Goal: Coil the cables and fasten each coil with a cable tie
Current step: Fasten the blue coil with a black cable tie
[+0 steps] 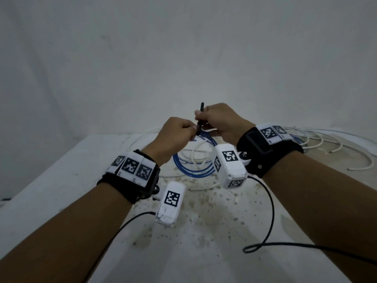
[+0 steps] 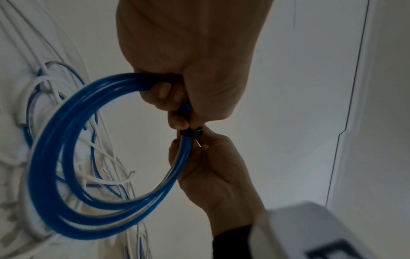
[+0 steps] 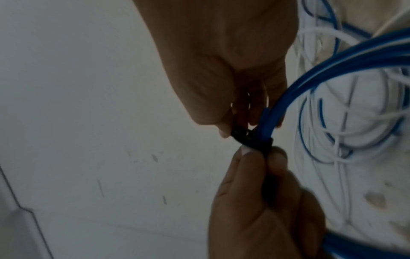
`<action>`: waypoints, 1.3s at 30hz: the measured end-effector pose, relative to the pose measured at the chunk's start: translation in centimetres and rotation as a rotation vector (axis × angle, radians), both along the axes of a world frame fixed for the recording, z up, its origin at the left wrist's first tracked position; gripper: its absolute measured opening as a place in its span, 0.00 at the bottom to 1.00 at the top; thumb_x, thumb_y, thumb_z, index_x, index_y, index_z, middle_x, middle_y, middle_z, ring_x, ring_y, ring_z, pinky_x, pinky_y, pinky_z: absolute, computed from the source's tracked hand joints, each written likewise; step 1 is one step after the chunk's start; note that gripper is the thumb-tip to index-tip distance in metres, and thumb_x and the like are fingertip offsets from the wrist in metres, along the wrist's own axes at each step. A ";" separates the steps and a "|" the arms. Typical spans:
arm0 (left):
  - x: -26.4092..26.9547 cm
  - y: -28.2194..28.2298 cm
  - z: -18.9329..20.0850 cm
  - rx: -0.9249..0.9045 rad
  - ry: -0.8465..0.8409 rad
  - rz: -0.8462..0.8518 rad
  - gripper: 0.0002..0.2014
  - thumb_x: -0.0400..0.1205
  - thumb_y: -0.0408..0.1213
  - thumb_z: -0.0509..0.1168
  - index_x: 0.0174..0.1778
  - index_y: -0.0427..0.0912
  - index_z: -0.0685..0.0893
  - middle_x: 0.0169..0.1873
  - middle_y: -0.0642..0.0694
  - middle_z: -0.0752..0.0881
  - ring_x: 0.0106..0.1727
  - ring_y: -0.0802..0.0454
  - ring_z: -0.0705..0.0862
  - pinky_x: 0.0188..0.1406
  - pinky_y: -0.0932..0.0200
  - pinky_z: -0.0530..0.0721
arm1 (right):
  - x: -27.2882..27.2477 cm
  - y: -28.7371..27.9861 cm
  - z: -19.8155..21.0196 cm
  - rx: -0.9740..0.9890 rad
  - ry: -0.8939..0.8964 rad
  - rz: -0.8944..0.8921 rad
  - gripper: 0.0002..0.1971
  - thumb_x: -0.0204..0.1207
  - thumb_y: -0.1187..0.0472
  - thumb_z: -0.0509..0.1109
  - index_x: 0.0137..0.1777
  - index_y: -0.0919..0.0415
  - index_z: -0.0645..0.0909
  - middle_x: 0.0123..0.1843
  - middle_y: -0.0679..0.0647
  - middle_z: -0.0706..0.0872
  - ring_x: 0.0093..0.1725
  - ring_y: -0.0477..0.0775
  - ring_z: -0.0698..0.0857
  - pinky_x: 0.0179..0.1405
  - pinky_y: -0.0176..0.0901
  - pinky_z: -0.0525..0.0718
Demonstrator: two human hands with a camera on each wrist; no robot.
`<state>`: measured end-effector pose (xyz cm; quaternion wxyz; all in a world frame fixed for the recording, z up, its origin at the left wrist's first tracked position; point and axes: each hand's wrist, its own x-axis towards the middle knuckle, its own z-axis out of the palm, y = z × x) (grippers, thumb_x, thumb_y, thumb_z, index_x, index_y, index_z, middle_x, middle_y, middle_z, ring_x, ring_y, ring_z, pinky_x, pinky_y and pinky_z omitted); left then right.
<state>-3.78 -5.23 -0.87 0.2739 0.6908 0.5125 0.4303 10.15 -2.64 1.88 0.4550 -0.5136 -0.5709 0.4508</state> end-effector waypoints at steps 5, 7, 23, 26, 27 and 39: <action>0.3 0.2 -0.7 -0.076 0.020 0.022 0.13 0.84 0.34 0.63 0.37 0.35 0.89 0.25 0.49 0.82 0.19 0.63 0.71 0.24 0.65 0.67 | 0.0 0.1 -1.6 0.031 -0.067 -0.044 0.11 0.83 0.60 0.69 0.44 0.68 0.82 0.37 0.59 0.86 0.32 0.55 0.87 0.31 0.44 0.88; 0.3 0.1 -1.1 -0.150 -0.043 0.011 0.13 0.84 0.33 0.62 0.40 0.33 0.88 0.27 0.47 0.81 0.23 0.56 0.69 0.24 0.63 0.64 | -0.2 0.1 -1.9 0.150 -0.160 -0.077 0.14 0.83 0.57 0.69 0.43 0.70 0.81 0.41 0.64 0.88 0.35 0.60 0.89 0.31 0.48 0.89; 1.2 -0.7 0.1 0.007 -0.140 -0.070 0.12 0.86 0.29 0.59 0.48 0.27 0.87 0.26 0.46 0.77 0.19 0.62 0.67 0.19 0.71 0.65 | 0.5 0.3 -0.3 0.376 -0.263 -0.176 0.17 0.82 0.56 0.71 0.42 0.73 0.81 0.39 0.66 0.87 0.28 0.59 0.89 0.25 0.45 0.86; 1.0 -0.7 0.5 0.003 -0.130 -0.075 0.13 0.86 0.31 0.59 0.48 0.25 0.86 0.26 0.46 0.76 0.20 0.58 0.65 0.20 0.67 0.62 | 0.7 0.9 -0.2 0.451 -0.417 -0.250 0.16 0.79 0.51 0.72 0.36 0.62 0.82 0.33 0.54 0.86 0.36 0.55 0.86 0.39 0.47 0.85; 0.9 -0.8 0.6 0.000 -0.115 -0.078 0.13 0.86 0.31 0.59 0.47 0.25 0.85 0.26 0.46 0.76 0.21 0.58 0.64 0.20 0.67 0.62 | 0.7 1.0 -0.1 0.445 -0.448 -0.267 0.16 0.78 0.51 0.72 0.34 0.60 0.82 0.31 0.51 0.84 0.36 0.53 0.84 0.41 0.47 0.83; 1.1 -1.5 0.4 -0.132 -0.147 -0.021 0.10 0.86 0.31 0.60 0.44 0.40 0.85 0.27 0.50 0.79 0.16 0.65 0.73 0.16 0.74 0.66 | 0.2 0.5 -0.6 0.378 -0.235 -0.158 0.15 0.80 0.54 0.72 0.36 0.64 0.82 0.32 0.57 0.87 0.28 0.53 0.84 0.27 0.45 0.85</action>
